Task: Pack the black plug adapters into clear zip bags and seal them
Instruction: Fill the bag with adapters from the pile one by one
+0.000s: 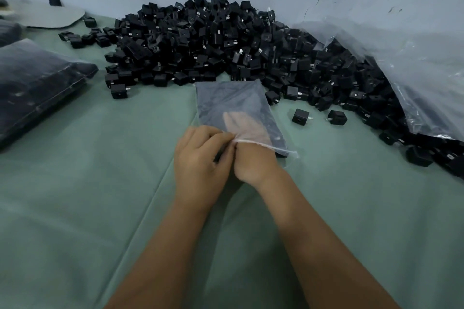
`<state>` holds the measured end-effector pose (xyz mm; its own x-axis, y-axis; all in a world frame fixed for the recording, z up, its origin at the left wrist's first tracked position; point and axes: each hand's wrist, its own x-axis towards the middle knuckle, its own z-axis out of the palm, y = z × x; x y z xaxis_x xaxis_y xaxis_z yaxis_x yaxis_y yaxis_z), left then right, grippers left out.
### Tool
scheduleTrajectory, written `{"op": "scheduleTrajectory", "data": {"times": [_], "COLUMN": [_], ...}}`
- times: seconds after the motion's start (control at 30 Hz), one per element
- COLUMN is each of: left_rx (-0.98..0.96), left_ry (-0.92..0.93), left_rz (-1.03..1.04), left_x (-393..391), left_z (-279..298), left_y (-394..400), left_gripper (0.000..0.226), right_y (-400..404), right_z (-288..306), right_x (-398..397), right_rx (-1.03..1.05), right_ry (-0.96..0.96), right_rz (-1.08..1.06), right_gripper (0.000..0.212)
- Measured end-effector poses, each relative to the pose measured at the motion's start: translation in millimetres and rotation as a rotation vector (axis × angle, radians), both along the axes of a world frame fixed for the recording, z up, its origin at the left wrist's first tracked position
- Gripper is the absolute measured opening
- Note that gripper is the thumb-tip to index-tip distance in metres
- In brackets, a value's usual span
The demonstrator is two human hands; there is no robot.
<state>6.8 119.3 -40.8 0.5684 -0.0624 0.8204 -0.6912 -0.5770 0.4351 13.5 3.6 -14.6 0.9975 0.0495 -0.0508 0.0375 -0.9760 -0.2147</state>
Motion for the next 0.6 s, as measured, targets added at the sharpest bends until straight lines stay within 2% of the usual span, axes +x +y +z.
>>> {"op": "scheduleTrajectory", "data": {"times": [0.1,0.23,0.47,0.6], "left_rx": [-0.012,-0.041,-0.066,-0.066], "left_ry": [-0.022,-0.038,-0.028,-0.025], "left_rz": [-0.017,-0.015,-0.030,-0.030], "left_x": [1.3,4.6,3.2,3.3], "left_z": [-1.2,-2.7,-3.1,-2.9], "left_y": [-3.1,-4.7,-5.9,-6.4], "left_gripper": [0.009,0.007,0.005,0.004], "right_y": [2.6,7.0,13.5,15.5], "right_z": [4.5,10.7,1.3,1.6], "right_x": [35.5,72.1,90.8,98.0], "right_rx": [-0.103,-0.033,0.030,0.051], "right_ry": [-0.018,-0.014,-0.164,-0.185], "right_rz": [0.038,0.004,-0.087,-0.094], "right_gripper": [0.054,0.063,0.053,0.048]}}
